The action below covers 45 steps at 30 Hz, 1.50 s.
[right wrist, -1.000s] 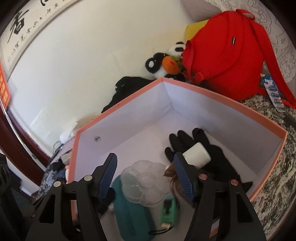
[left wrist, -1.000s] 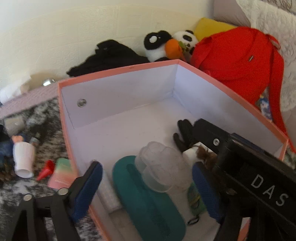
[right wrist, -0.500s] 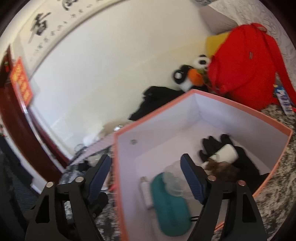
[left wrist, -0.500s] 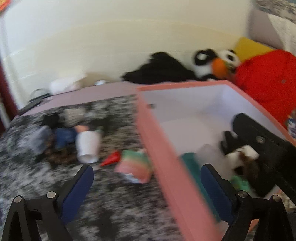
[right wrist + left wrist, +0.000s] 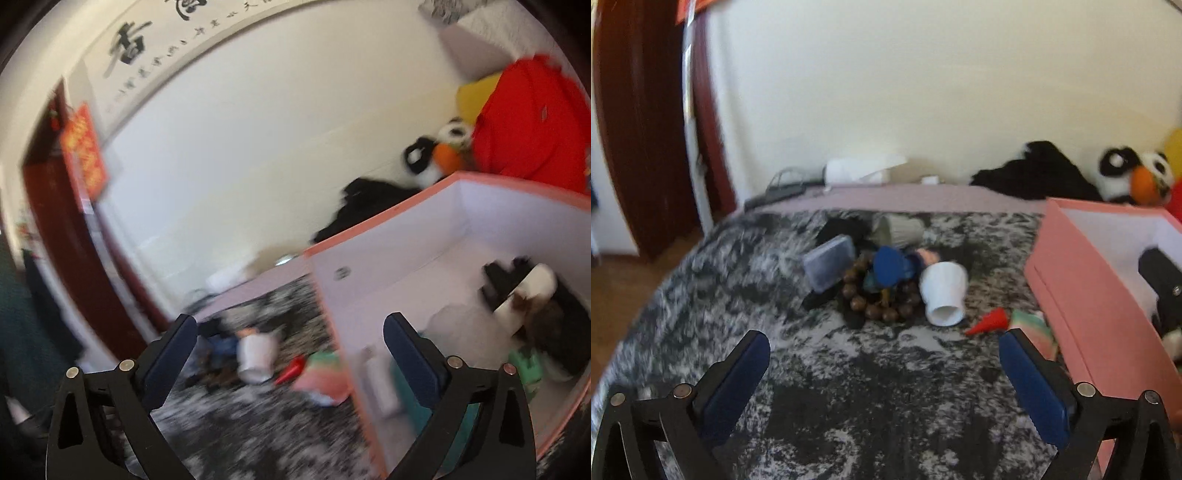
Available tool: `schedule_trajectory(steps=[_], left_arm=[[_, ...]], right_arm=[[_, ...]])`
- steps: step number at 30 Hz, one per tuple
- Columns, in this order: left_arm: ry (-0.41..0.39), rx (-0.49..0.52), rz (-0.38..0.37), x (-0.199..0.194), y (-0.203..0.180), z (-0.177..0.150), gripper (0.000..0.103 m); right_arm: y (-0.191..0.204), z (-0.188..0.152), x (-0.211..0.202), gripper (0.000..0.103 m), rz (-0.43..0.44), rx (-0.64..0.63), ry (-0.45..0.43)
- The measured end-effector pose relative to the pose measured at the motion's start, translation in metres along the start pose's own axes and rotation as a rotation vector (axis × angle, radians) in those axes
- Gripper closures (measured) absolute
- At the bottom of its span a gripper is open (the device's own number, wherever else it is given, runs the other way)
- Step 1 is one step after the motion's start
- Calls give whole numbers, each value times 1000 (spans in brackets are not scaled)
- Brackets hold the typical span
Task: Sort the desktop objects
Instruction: 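Move both tools back over the remaining table objects, then grasp the pink-green squeeze pouch with the right tool while the left tool grasps the white ribbed cup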
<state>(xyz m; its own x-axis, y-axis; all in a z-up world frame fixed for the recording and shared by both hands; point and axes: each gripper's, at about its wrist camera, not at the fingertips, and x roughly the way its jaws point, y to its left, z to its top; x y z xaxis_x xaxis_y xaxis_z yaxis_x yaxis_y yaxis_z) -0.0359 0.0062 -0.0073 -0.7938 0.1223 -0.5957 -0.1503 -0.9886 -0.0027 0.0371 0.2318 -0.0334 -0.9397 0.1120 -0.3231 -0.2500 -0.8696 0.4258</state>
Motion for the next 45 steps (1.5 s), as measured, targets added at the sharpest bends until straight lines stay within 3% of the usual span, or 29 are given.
schedule_trajectory(steps=[3,6,9,15,20,25,30,35,38,40,41,42,45], left_arm=[[19,-45,-5,10,11,4,1],[17,-68,1,15,16,8,1],[13,-82,-2,17,14,11,1],[48,-87,-9,32,6,17,1],[98,-82,-4,49,-3,19,1],[147,-122,-6,62,-4,19,1],[183,-171,-23,69,-3,19,1],[176,-155,-14,67,-3,21,1],[167,-162,1,65,4,23,1],[168,-189,3,65,13,25,1],[169,-203,3,64,18,26,1],[171,-214,2,64,22,27,1],[176,-241,13,63,37,28,1]], right_arm=[[-6,-8,31,1,-34,1,78],[1,-11,39,1,-122,-120,30],[-1,1,46,1,-132,-187,-30],[-75,27,88,0,-220,12,50],[-86,31,92,1,-167,28,87],[-69,29,83,0,-97,-27,121],[-31,16,75,0,-71,-202,128],[3,0,74,0,-161,-417,81],[27,-10,59,1,-201,-546,-46],[47,-21,49,1,-154,-640,-109],[53,-24,52,1,-110,-651,-77],[58,-30,65,1,-53,-651,16],[59,-50,111,5,-94,-637,226]])
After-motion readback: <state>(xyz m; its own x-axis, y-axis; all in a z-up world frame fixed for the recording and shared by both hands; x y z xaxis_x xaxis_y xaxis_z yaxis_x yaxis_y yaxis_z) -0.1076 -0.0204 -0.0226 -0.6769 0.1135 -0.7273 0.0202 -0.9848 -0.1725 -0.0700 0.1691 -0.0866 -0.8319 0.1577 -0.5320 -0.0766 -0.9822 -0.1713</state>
